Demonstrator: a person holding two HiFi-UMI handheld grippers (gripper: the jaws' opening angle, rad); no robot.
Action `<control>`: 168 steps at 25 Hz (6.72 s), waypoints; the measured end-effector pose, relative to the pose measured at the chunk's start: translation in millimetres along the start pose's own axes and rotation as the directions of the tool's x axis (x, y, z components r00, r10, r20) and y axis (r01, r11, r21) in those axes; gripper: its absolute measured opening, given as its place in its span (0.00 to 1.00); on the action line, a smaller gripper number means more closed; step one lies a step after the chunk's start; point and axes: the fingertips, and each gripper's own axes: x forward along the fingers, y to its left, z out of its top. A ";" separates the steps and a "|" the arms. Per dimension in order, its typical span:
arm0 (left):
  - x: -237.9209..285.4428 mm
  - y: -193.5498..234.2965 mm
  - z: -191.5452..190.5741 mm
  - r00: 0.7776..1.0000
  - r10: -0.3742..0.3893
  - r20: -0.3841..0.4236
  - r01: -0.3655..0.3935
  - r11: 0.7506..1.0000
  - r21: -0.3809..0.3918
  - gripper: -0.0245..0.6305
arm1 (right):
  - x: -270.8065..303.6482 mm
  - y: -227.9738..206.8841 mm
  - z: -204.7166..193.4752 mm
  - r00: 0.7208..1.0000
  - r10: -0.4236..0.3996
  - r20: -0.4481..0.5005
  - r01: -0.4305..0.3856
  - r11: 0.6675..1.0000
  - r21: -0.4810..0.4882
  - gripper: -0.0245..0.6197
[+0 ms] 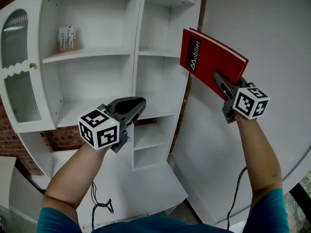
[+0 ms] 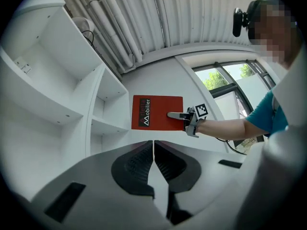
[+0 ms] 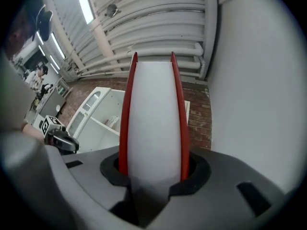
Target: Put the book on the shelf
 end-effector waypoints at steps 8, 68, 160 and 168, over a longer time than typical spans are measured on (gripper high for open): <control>-9.2 31.8 33.3 0.999 0.031 -0.005 -0.031 0.999 0.036 0.07 | 69.8 8.0 31.2 0.999 0.016 -0.037 -0.026 0.958 -0.284 0.30; 7.1 143.7 22.4 0.993 0.059 -0.102 -0.061 0.998 -0.023 0.07 | 261.3 73.2 -61.7 0.772 0.118 -0.625 -0.594 0.483 -0.643 0.46; 109.8 -54.5 -23.8 0.967 -0.247 -0.065 0.239 0.964 -0.114 0.07 | -9.9 39.7 -51.6 0.923 0.038 -0.383 -0.230 0.853 -0.469 0.51; 134.0 -124.3 -73.7 0.931 -0.360 -0.063 0.345 0.922 -0.174 0.07 | -129.6 44.2 -89.3 0.927 -0.001 -0.374 -0.139 0.928 -0.346 0.24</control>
